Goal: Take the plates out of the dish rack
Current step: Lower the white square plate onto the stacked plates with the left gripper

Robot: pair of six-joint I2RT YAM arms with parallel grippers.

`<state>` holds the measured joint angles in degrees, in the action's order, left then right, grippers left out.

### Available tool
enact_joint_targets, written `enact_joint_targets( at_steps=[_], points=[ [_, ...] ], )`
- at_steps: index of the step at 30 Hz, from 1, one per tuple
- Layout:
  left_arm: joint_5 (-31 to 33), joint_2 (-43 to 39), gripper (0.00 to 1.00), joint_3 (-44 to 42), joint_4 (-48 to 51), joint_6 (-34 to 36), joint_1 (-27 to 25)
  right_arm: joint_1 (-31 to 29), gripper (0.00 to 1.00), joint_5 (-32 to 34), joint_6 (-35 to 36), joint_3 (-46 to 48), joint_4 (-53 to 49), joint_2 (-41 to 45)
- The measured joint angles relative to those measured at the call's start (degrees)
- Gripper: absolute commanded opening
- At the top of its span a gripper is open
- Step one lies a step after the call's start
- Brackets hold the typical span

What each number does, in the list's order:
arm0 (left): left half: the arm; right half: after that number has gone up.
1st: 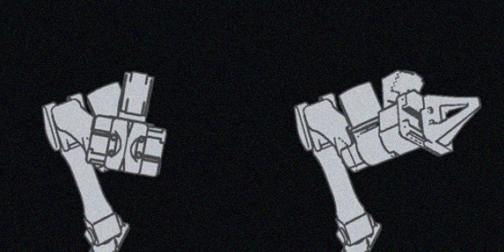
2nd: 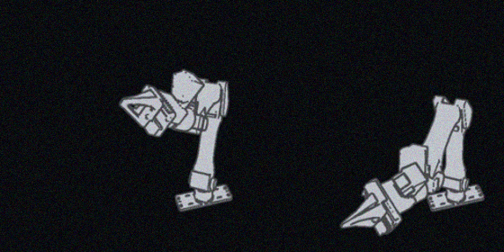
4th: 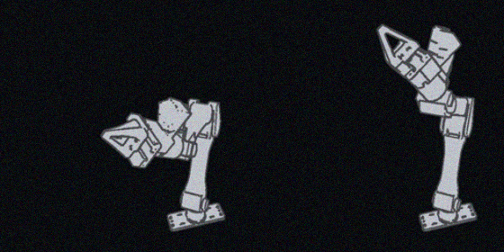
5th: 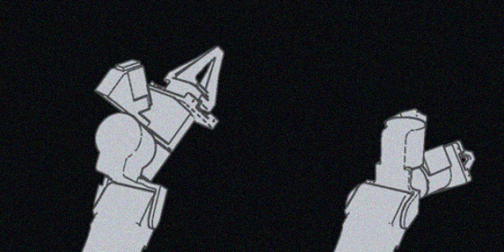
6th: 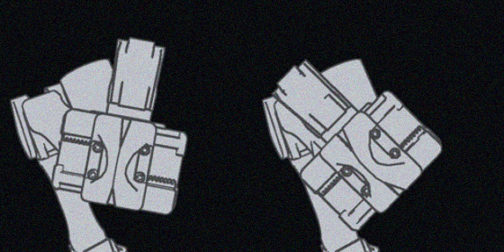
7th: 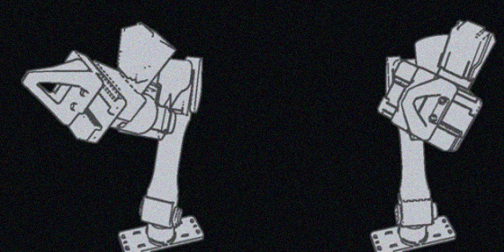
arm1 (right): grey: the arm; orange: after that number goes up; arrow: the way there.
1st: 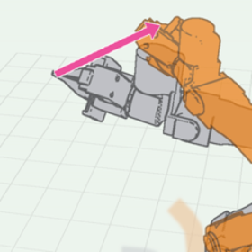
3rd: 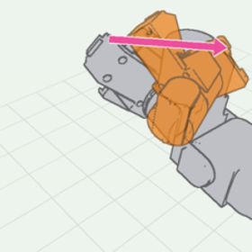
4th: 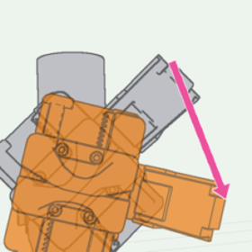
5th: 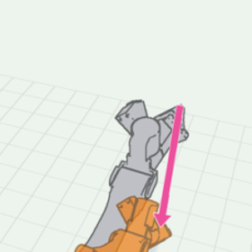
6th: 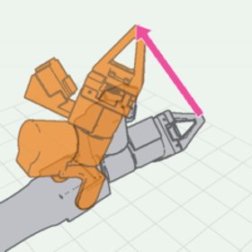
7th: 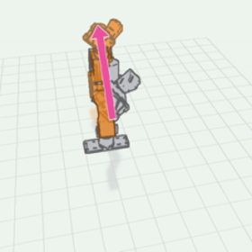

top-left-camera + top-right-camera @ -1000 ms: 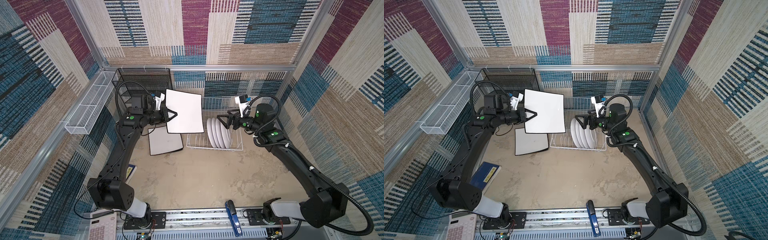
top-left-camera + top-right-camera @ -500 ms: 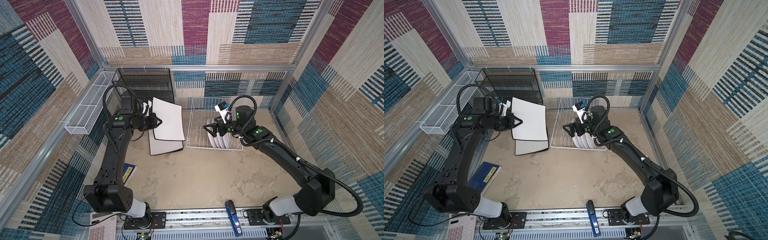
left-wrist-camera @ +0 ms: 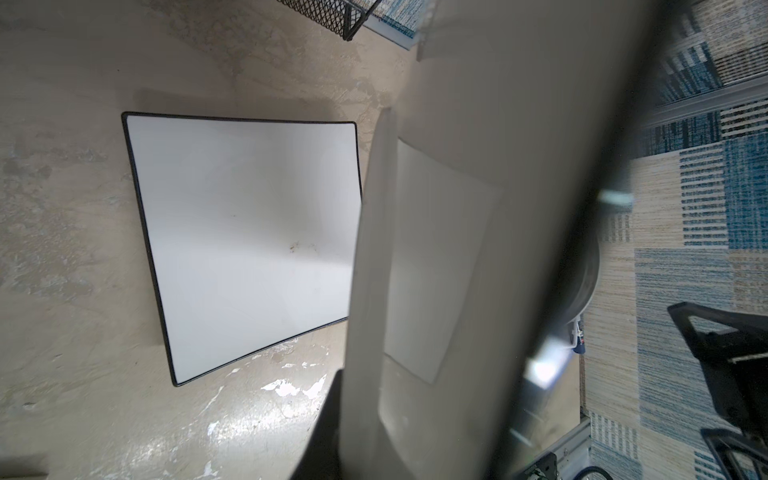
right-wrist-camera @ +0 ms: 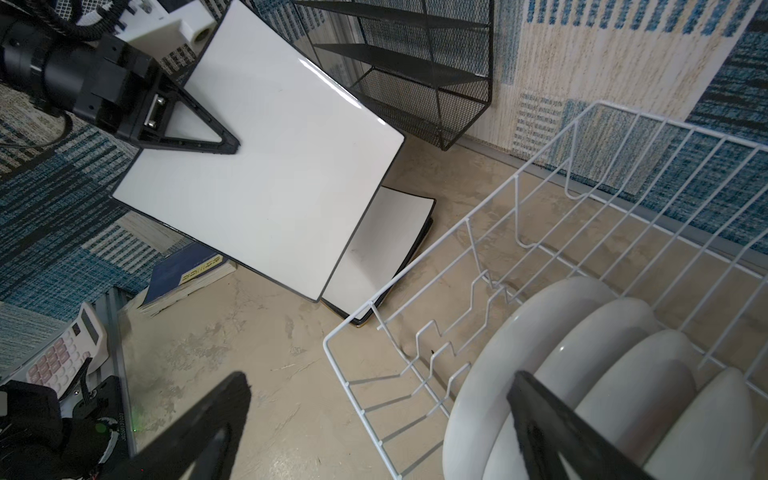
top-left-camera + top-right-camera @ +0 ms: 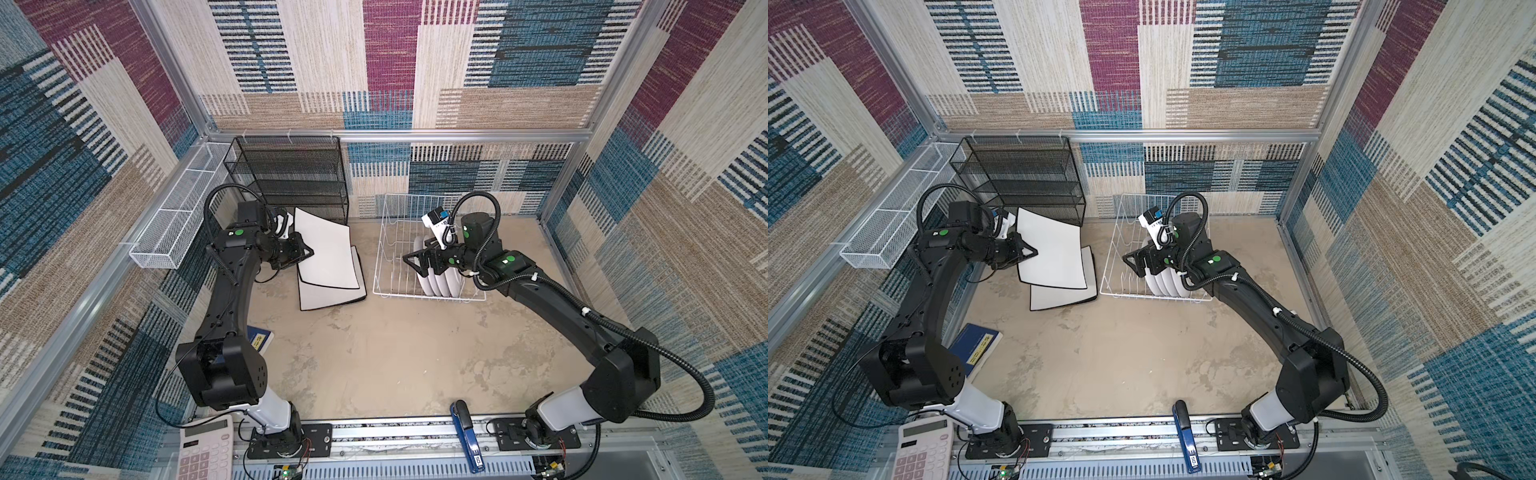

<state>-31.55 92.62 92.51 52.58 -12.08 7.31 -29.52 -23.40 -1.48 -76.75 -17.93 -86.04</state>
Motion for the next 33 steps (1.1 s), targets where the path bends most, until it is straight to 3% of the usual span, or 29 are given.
enact_joint_targets(
  at_steps=[14, 33],
  points=[
    [-8.85, 9.7, 0.0, -5.09, -8.2, -0.22, 4.55, -0.15, 0.99, 0.0, -0.68, -0.85, 0.07, -0.61],
    [-15.96, 19.32, 0.0, -5.73, -9.97, 0.5, 6.91, -0.26, 0.99, 0.9, -1.31, -1.86, -0.37, -1.18]
  ],
)
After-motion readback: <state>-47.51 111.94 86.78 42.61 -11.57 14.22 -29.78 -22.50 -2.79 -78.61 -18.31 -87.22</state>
